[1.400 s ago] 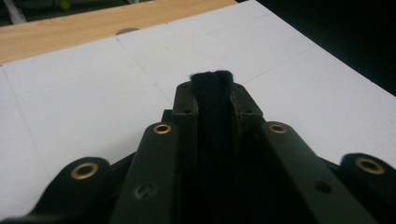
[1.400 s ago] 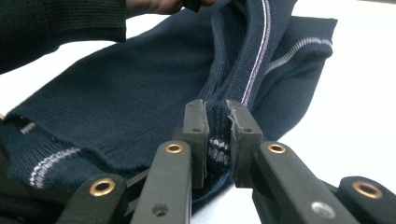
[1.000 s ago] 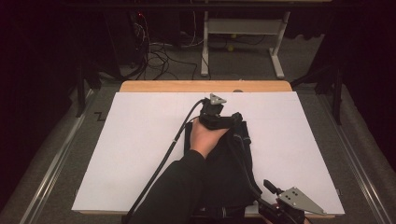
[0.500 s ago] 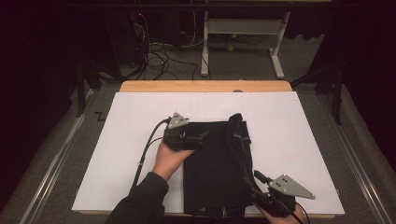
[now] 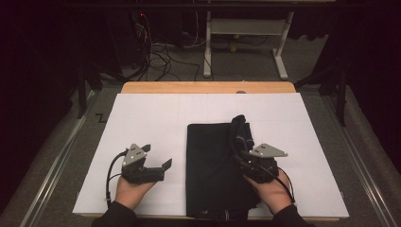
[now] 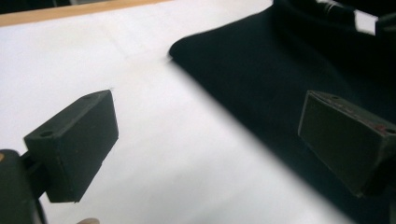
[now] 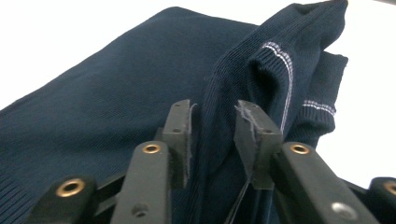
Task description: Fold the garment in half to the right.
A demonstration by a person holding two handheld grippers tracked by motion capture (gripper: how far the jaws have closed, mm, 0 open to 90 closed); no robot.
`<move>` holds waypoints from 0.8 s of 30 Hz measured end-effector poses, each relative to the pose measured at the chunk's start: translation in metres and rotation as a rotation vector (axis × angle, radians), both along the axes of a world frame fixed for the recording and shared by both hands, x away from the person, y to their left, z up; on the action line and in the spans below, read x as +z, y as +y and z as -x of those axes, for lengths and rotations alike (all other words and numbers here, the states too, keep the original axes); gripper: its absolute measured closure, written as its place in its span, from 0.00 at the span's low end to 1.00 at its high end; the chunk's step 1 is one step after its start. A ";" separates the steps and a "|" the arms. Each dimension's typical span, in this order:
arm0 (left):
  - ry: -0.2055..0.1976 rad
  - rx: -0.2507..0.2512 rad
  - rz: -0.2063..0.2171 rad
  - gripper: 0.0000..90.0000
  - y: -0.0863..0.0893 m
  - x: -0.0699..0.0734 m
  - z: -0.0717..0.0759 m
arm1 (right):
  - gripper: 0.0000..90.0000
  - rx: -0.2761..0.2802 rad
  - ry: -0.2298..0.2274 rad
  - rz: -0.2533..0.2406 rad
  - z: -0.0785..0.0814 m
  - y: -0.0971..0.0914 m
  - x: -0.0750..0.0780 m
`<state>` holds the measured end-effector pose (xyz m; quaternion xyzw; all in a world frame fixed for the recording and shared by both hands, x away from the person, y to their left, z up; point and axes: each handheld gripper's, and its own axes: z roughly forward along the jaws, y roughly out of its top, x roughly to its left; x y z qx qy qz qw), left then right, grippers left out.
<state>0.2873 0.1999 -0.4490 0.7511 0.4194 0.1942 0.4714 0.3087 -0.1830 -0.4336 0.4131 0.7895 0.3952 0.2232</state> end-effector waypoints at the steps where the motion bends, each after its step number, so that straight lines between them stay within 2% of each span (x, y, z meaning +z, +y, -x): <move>1: 0.001 0.003 -0.005 0.04 0.005 -0.001 0.002 | 0.82 0.002 0.001 0.010 -0.003 0.002 -0.001; 3: 0.002 0.014 -0.013 0.04 0.012 -0.003 0.005 | 0.95 -0.005 -0.002 0.029 -0.007 0.003 -0.002; 6: 0.008 0.028 0.001 0.04 0.022 -0.007 0.007 | 0.97 -0.028 0.000 0.038 -0.009 -0.002 -0.005; 10: 0.009 0.036 0.014 0.04 0.027 -0.009 0.005 | 0.97 -0.090 -0.010 0.005 -0.006 -0.023 -0.011; 13: 0.010 0.039 0.025 0.04 0.028 -0.010 0.004 | 0.97 -0.129 0.006 -0.006 -0.002 -0.039 -0.020; 18: 0.008 0.034 0.026 0.04 0.028 -0.012 0.004 | 0.97 -0.148 0.041 -0.009 0.004 -0.054 -0.033; 24: 0.015 0.027 0.030 0.04 0.030 -0.018 0.003 | 0.92 -0.169 0.040 0.004 0.010 -0.063 -0.035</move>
